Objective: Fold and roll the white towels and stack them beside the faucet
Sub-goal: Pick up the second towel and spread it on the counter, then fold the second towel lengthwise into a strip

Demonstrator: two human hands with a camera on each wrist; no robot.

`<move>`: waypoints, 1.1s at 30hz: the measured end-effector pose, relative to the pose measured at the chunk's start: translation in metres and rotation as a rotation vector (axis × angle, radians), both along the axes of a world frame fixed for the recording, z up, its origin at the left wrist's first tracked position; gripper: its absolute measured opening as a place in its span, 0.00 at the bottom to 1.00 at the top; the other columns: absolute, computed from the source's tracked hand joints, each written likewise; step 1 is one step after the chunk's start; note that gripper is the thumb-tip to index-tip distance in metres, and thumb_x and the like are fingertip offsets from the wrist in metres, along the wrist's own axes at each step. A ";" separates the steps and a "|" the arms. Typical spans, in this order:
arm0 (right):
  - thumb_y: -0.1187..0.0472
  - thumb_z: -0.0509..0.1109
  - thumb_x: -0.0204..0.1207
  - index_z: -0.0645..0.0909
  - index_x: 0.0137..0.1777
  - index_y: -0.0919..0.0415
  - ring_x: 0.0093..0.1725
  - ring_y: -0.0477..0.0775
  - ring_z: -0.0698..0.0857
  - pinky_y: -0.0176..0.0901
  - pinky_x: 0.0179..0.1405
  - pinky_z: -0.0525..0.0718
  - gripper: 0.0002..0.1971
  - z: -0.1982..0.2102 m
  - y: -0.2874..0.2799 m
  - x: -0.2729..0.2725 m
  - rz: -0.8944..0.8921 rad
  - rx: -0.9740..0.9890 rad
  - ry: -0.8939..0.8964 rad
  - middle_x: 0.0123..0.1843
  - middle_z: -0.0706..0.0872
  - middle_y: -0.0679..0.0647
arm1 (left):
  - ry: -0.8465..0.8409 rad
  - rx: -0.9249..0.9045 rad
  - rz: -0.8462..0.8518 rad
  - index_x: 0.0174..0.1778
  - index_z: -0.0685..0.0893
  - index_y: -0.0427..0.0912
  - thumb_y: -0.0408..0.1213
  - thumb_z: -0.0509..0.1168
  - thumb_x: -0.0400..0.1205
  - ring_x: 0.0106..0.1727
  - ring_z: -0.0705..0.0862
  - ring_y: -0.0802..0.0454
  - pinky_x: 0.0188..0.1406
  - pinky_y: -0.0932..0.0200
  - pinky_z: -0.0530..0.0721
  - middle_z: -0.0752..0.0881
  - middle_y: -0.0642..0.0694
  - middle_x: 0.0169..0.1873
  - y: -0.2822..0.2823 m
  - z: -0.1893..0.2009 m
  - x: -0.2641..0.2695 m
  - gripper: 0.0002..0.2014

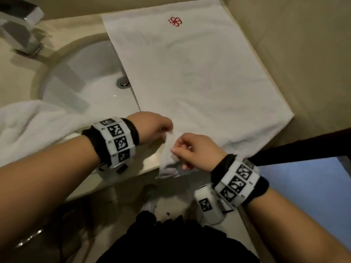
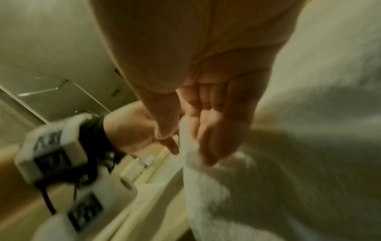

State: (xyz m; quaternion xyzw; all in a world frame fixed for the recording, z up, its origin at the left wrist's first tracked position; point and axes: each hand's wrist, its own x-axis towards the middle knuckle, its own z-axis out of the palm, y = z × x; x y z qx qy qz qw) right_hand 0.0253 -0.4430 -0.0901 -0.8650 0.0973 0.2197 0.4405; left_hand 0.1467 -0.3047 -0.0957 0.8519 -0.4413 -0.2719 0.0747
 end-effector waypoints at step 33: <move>0.64 0.53 0.82 0.74 0.56 0.65 0.57 0.58 0.77 0.42 0.55 0.74 0.10 0.006 -0.073 -0.066 -0.708 -0.116 -0.048 0.53 0.80 0.61 | -0.065 -0.048 -0.334 0.38 0.70 0.47 0.50 0.51 0.84 0.38 0.73 0.48 0.37 0.58 0.65 0.74 0.50 0.33 -0.043 0.032 0.043 0.14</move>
